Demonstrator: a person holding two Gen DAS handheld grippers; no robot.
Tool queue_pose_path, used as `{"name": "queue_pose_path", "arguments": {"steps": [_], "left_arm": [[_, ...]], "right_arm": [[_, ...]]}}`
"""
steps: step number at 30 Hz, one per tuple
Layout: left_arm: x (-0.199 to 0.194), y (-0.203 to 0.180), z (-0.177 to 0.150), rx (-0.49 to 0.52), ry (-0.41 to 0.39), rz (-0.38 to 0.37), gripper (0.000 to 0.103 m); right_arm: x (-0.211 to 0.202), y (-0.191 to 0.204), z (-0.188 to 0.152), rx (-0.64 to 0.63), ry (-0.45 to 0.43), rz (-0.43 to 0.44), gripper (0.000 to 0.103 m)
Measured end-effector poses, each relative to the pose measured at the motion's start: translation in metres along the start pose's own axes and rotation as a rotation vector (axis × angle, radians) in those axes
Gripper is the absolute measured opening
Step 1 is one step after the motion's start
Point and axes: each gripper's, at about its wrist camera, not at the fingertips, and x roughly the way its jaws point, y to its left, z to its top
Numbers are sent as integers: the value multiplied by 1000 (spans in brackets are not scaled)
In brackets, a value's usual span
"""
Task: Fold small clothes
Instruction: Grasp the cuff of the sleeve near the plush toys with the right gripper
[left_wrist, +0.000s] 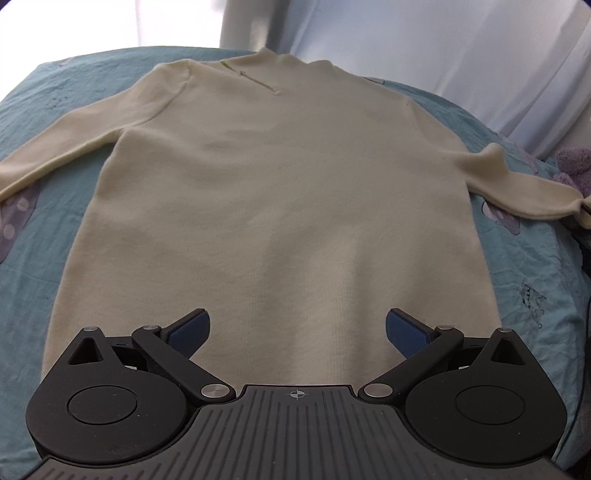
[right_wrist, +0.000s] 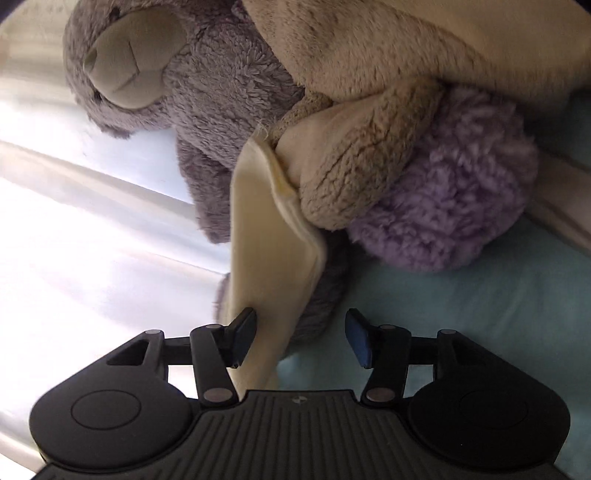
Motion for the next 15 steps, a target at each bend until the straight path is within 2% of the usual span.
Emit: {"name": "queue_pose_path", "arguments": {"steps": [2, 5, 6, 7, 8, 9, 10, 12, 15], "left_arm": [[0, 0, 1, -11, 3, -16, 103], [0, 0, 4, 3, -3, -11, 103], [0, 0, 5, 4, -9, -8, 103], [-1, 1, 7, 3, -15, -10, 103], [-2, 2, 8, 2, -21, -13, 103], [-3, 4, 10, 4, -28, -15, 103], [-4, 5, 11, 6, -37, -16, 103], [-6, 10, 14, 6, -52, -15, 102], [-8, 18, 21, 3, -68, -10, 101]], "right_arm": [[-1, 0, -2, -9, -2, 41, 53], [8, 4, -1, -24, 11, 20, 50], [10, 5, 0, -18, 7, 17, 38], [11, 7, 0, -14, 5, 17, 31], [11, 9, 0, -17, 2, 19, 18], [12, 14, 0, -29, -1, 12, 11], [13, 21, -1, -53, -8, 7, 11], [15, 45, 2, -138, -20, -41, 10], [1, 103, -22, -406, -73, -67, 10]]}}
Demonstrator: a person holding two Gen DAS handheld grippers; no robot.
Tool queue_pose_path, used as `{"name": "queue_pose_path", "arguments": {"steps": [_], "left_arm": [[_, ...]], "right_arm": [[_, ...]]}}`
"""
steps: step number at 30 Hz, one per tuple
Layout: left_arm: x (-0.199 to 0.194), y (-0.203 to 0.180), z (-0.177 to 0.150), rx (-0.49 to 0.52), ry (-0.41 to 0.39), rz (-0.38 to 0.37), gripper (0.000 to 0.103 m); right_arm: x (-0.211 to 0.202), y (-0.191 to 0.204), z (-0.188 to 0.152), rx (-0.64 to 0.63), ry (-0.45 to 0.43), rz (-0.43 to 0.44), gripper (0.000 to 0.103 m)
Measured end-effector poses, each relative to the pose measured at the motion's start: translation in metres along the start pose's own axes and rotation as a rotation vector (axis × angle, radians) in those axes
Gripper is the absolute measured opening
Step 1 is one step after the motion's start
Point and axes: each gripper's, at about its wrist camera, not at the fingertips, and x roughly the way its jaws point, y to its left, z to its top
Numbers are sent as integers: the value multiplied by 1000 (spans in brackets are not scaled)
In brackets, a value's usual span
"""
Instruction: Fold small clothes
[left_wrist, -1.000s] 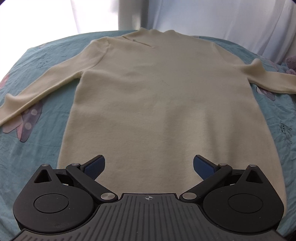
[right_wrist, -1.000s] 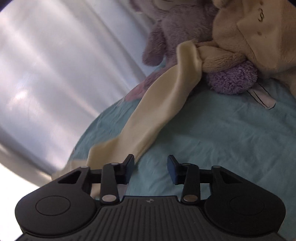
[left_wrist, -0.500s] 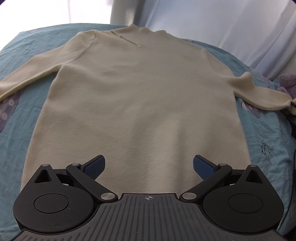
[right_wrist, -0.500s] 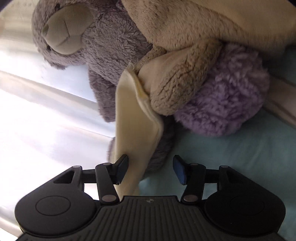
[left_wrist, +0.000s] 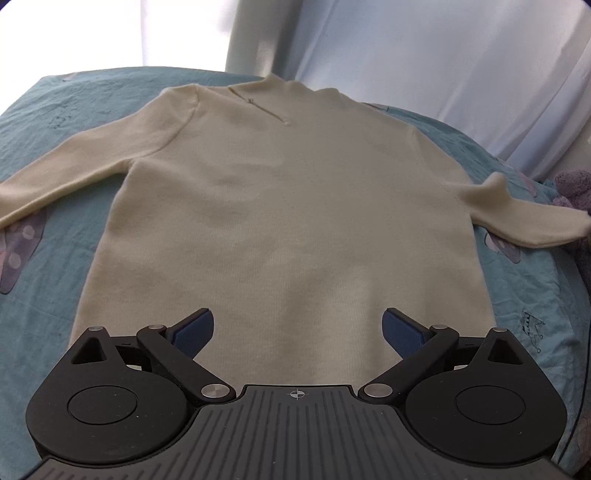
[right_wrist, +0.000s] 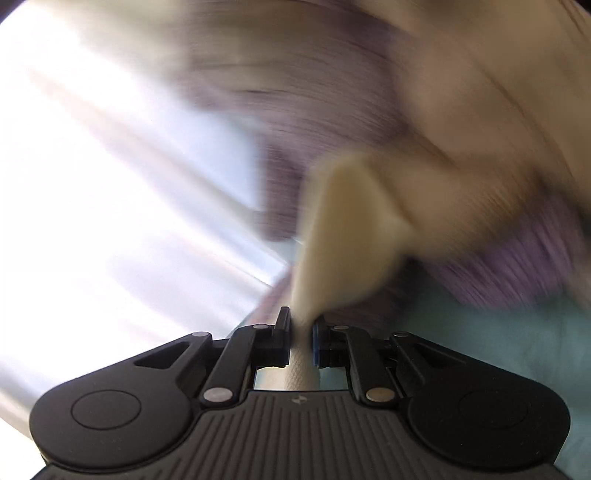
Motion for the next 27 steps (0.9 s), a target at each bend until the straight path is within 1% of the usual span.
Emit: {"name": "queue_pose_path", "arguments": {"steps": [1, 2, 4, 6, 8, 9, 11, 13, 15, 16, 17, 18, 19, 20, 21, 22, 23, 24, 25, 26, 27], "left_arm": [[-1, 2, 3, 0, -7, -1, 101], [-1, 5, 7, -2, -19, -4, 101], [-4, 12, 18, -19, -48, -24, 101], [-6, 17, 32, -34, -76, -48, 101], [-5, 18, 48, -32, -105, -65, 101], [-3, 18, 56, -26, -117, -91, 101], [5, 20, 70, -28, -117, -159, 101], [19, 23, 84, -54, -99, -223, 101], [37, 28, 96, -96, -75, -274, 101], [46, 29, 100, -113, -59, -288, 101], [57, 31, 104, -130, -40, -299, 101], [66, 32, 107, -146, -25, -308, 101], [79, 34, 110, -164, -1, -331, 101], [91, 35, 112, -184, 24, -351, 99], [101, 36, 113, -205, 51, -356, 96], [113, 37, 114, -222, 83, -365, 87], [121, 37, 114, -230, 104, -375, 82], [124, 37, 114, -233, 96, -377, 78], [126, 36, 115, -221, 84, -380, 78], [128, 35, 117, -214, 89, -384, 76], [130, 34, 118, -213, 96, -384, 68]], "right_arm": [[-5, 32, -4, -123, -11, 24, 10], [-8, 61, -10, -220, -7, 57, 10], [-16, 125, -36, -421, 24, 181, 10], [-23, 179, -77, -615, 81, 306, 11], [-25, 217, -126, -769, 180, 402, 13], [-23, 228, -151, -820, 251, 434, 22], [-16, 237, -197, -889, 406, 473, 31], [-12, 231, -232, -924, 511, 462, 32], [-11, 220, -248, -905, 558, 426, 32], [-15, 214, -253, -881, 575, 403, 32], [-18, 200, -255, -850, 588, 385, 32], [-15, 195, -253, -822, 595, 370, 32], [-22, 185, -254, -789, 596, 356, 33], [-20, 181, -250, -759, 594, 342, 33], [-19, 177, -245, -733, 592, 329, 33], [-23, 170, -242, -710, 589, 320, 33], [-24, 166, -238, -691, 586, 313, 33], [-23, 159, -237, -678, 583, 307, 33], [-22, 154, -236, -667, 579, 301, 33], [-22, 152, -235, -659, 577, 297, 33], [-23, 150, -234, -653, 576, 294, 33]]}}
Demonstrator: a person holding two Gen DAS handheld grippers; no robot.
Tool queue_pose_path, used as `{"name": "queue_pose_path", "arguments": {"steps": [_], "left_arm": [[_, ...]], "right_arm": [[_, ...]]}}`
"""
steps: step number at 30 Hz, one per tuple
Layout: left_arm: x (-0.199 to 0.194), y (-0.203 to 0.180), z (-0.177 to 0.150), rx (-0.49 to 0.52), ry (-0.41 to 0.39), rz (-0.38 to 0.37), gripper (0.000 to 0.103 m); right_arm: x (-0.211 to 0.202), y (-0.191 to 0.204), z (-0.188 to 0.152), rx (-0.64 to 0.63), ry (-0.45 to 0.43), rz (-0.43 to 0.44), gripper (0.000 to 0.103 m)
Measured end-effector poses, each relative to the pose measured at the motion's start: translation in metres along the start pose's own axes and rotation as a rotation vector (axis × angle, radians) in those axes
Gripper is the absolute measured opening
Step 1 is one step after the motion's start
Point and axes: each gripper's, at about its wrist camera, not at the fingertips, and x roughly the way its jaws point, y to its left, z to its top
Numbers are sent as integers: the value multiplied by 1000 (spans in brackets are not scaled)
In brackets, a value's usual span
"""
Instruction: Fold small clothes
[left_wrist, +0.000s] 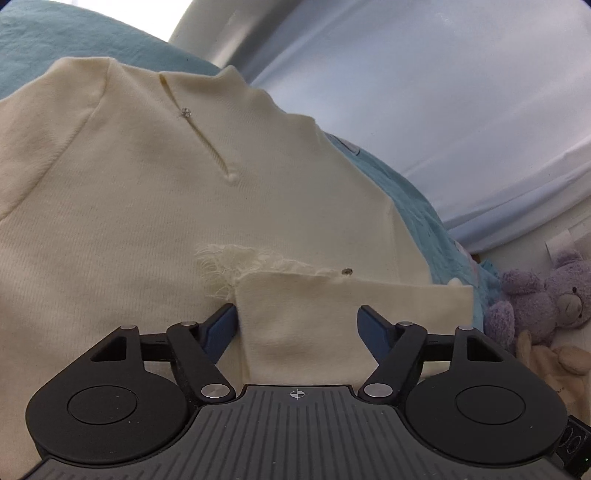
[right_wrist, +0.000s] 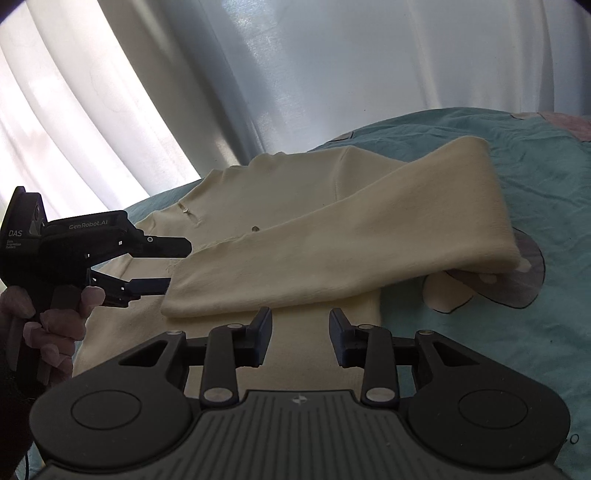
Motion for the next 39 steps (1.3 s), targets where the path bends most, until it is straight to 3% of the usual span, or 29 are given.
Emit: {"name": "queue_pose_path", "arguments": {"steps": [1, 2, 3, 7, 10, 12, 14, 16, 19, 23, 27, 30, 34, 37, 39], "left_arm": [[3, 0, 1, 4, 15, -3, 47], [7, -1, 3, 5, 42, -1, 33], [14, 0, 4, -4, 76, 0, 4], [13, -13, 8, 65, 54, 30, 6], [-16, -31, 20, 154, -38, 9, 6], [-38, -38, 32, 213, -114, 37, 6], [-55, -36, 44, 249, -176, 106, 6], [-62, -23, 54, 265, -221, 228, 6], [-50, 12, 64, 240, -210, 404, 6], [-27, 51, 59, 159, -101, 377, 8], [-26, 57, 54, 136, -140, 331, 17], [-27, 52, 59, 142, -152, 335, 7], [-34, 44, 60, 169, -173, 329, 6], [-37, 42, 64, 184, -177, 327, 6], [-38, 43, 66, 180, -181, 328, 6]], "right_arm": [[0, -2, 0, 7, -1, -2, 33], [0, -4, -1, 13, -1, -3, 33], [-1, -5, -1, 19, -3, -4, 34], [1, -12, 2, 49, -10, -22, 34], [1, -18, 9, 74, -28, -33, 35], [1, -22, 14, 85, -37, -41, 37], [2, -24, 18, 97, -48, -55, 38], [4, -25, 20, 113, -55, -58, 40], [11, -25, 22, 128, -56, -59, 41], [22, -27, 27, 151, -44, -79, 42], [29, -33, 30, 199, -30, -66, 44], [34, -33, 30, 214, -22, -66, 44], [35, -31, 31, 217, -30, -82, 44], [36, -28, 32, 189, -29, -116, 37], [38, -25, 32, 158, -30, -152, 25]]}}
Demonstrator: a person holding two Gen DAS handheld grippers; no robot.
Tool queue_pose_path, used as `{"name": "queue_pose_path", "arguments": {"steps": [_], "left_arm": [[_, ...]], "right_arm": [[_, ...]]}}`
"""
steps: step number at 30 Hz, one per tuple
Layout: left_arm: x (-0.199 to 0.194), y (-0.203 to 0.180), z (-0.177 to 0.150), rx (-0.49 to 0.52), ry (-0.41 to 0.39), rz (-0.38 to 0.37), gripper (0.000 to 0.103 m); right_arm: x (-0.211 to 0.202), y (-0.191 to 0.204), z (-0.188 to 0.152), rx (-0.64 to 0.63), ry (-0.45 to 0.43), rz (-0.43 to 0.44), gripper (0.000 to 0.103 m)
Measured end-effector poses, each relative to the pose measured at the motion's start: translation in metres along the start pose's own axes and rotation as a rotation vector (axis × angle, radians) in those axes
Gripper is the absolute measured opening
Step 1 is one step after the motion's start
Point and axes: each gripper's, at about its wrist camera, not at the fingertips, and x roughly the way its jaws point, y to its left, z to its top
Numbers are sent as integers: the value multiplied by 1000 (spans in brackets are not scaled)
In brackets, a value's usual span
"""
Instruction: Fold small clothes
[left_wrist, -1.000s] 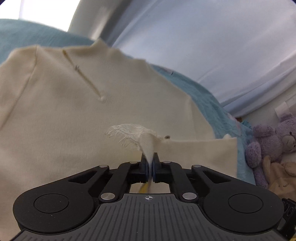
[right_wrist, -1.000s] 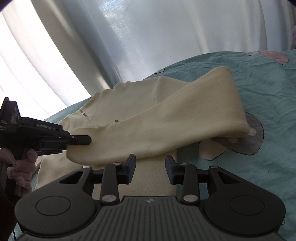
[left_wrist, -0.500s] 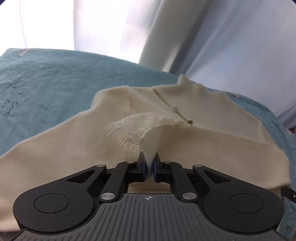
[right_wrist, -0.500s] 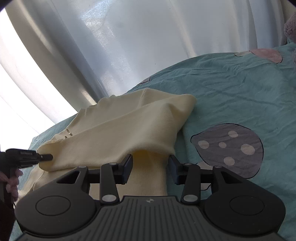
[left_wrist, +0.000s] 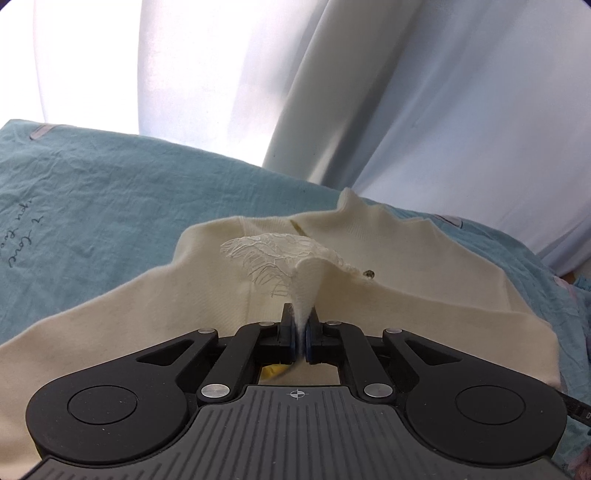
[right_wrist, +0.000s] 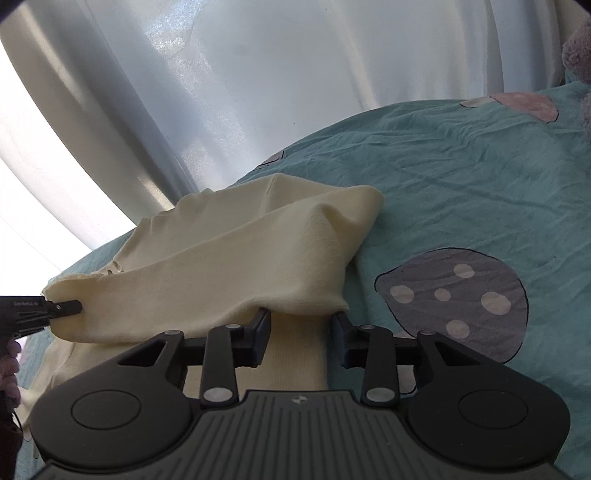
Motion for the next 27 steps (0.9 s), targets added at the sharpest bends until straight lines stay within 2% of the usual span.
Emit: {"name": "queue_pose_path", "arguments": {"steps": [3, 7, 9, 14, 17, 19, 20, 21, 24, 26, 27], "left_arm": [[-4, 5, 2, -20, -12, 5, 6], [0, 13, 4, -29, 3, 22, 6], [4, 14, 1, -28, 18, 27, 6], [10, 16, 1, -29, 24, 31, 6], [15, 19, -1, -20, 38, 40, 7], [13, 22, -2, -8, 38, 65, 13], [10, 24, -1, -8, 28, 79, 16], [5, 28, 0, -15, 13, 92, 18], [-9, 36, 2, -46, -33, 121, 20], [-14, 32, 2, -50, -52, 102, 20], [-13, 27, 1, -43, -47, 82, 25]], "right_arm": [[0, 4, 0, -48, -9, -35, 21], [0, 2, 1, -24, -21, 5, 22], [3, 6, 3, -36, -30, -9, 22], [10, 19, -1, -143, -68, -139, 13], [9, 22, -3, -177, -67, -169, 11], [4, 21, -1, -178, -55, -177, 13], [0, 20, 0, -179, -58, -191, 19], [-6, 20, 1, -190, -68, -206, 21], [-25, 22, 5, -220, -127, -252, 21], [-27, 31, 9, -259, -151, -245, 21], [-22, 39, 9, -300, -150, -239, 21]]}}
